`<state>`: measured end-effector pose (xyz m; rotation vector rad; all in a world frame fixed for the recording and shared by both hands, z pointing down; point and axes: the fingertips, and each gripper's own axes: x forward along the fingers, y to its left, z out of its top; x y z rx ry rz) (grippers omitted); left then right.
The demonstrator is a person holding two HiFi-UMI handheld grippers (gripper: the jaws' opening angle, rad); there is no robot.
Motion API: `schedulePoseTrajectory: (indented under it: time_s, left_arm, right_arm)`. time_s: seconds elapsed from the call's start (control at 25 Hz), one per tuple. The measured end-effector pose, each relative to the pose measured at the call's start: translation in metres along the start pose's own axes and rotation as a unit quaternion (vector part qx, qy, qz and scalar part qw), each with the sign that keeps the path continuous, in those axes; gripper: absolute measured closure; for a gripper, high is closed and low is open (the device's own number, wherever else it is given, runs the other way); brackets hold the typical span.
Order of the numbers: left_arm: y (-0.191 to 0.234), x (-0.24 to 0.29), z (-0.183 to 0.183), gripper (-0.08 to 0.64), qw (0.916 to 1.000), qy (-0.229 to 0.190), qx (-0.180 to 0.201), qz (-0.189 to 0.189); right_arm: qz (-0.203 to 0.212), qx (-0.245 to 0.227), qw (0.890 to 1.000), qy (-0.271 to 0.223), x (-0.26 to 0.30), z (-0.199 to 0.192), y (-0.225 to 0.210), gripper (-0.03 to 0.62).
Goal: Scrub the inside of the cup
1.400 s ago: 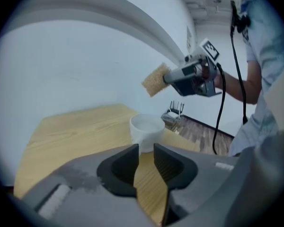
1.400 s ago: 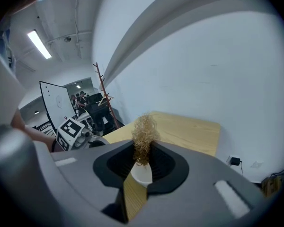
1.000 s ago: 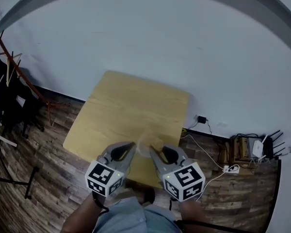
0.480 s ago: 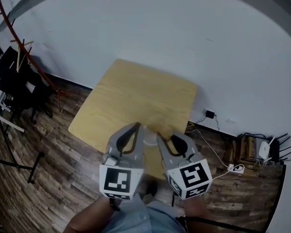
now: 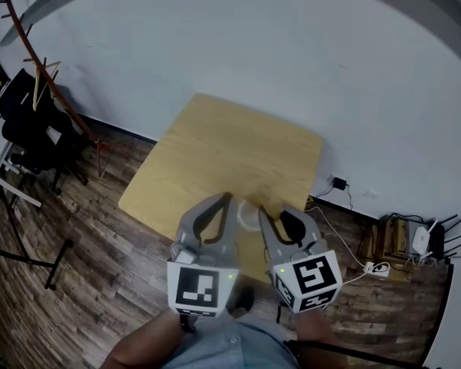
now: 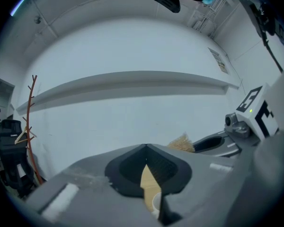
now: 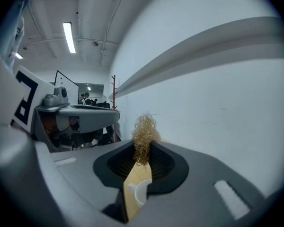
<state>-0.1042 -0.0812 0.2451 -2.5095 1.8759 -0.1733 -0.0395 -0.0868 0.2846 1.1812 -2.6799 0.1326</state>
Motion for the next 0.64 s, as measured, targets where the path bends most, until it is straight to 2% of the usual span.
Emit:
schedulePoseTrajectory:
  time_s: [0.64]
  left_arm:
    - [0.023, -0.016, 0.004, 0.540, 0.9995, -0.014, -0.008, -0.028]
  right_arm:
    - [-0.039, -0.024, 0.999, -0.005, 0.006, 0.019, 0.023, 0.522]
